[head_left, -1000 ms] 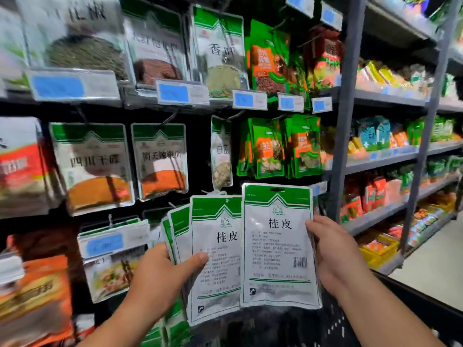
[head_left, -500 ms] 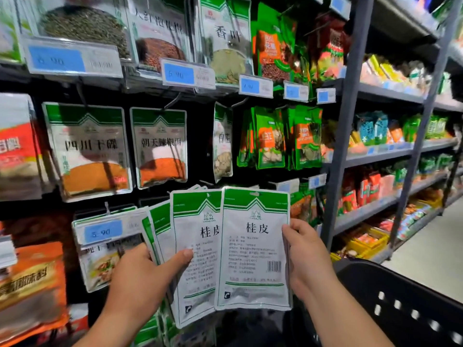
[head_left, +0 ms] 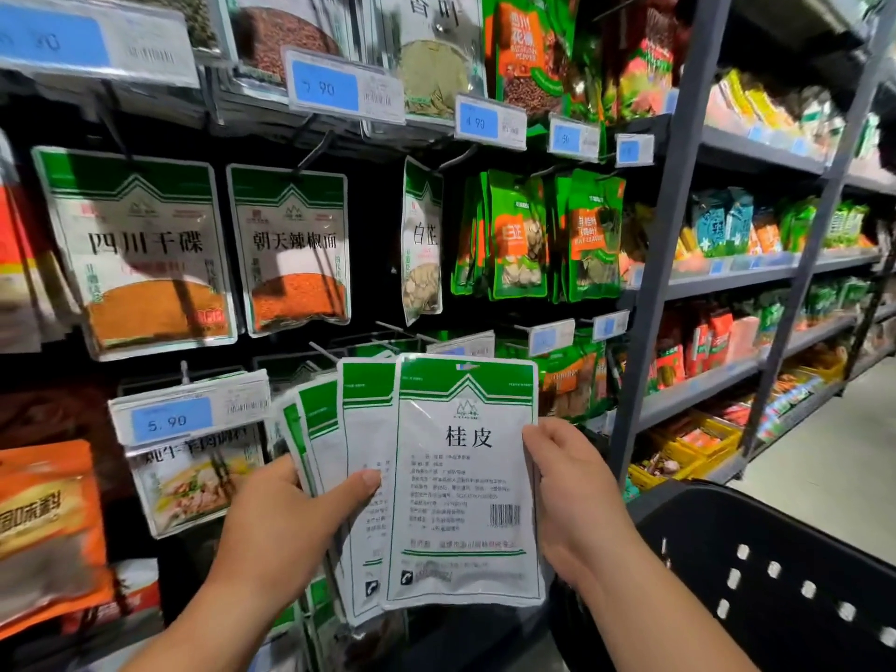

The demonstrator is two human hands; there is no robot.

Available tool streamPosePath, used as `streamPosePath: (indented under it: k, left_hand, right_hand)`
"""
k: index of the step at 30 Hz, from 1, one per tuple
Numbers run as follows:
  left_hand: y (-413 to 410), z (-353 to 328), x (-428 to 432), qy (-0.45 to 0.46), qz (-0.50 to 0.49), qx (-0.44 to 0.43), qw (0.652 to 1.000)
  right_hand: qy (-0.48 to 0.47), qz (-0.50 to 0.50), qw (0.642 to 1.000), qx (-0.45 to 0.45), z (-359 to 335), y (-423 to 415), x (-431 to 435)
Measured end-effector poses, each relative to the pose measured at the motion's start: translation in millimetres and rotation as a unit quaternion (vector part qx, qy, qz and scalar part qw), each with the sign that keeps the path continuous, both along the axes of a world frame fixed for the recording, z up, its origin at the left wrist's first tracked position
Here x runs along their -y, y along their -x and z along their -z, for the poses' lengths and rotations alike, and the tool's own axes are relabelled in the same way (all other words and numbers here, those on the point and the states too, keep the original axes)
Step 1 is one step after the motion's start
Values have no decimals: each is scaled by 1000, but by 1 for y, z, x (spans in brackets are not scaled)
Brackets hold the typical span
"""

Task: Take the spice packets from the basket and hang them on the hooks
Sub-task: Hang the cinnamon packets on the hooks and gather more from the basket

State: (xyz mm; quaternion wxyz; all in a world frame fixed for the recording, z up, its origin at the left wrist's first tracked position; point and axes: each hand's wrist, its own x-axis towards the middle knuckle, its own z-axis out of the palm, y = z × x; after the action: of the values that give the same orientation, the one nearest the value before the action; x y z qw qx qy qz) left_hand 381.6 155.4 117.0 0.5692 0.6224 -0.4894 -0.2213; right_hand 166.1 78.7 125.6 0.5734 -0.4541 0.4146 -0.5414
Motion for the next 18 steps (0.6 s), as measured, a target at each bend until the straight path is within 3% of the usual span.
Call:
streamPosePath:
  k: [6,9,13,15,18]
  left_hand:
    - [4,-1,0,-1,28,-42,999]
    - [5,1,3,-8,42,-54,998]
    - [10,2,6,9,35,-91,995]
    - [9,2,8,21,26,-96,995]
    - [8,2,10,39,5,-107,994]
  right_hand:
    - [53,48,996,-55,5,-8,5]
    - [113,115,973,-167,8,-14,7]
    - [177,169,939,-242,9,-26,4]
    - [213,165,924,-270,10,-32,2]
    - [215,115,932,-267,13,-38,0]
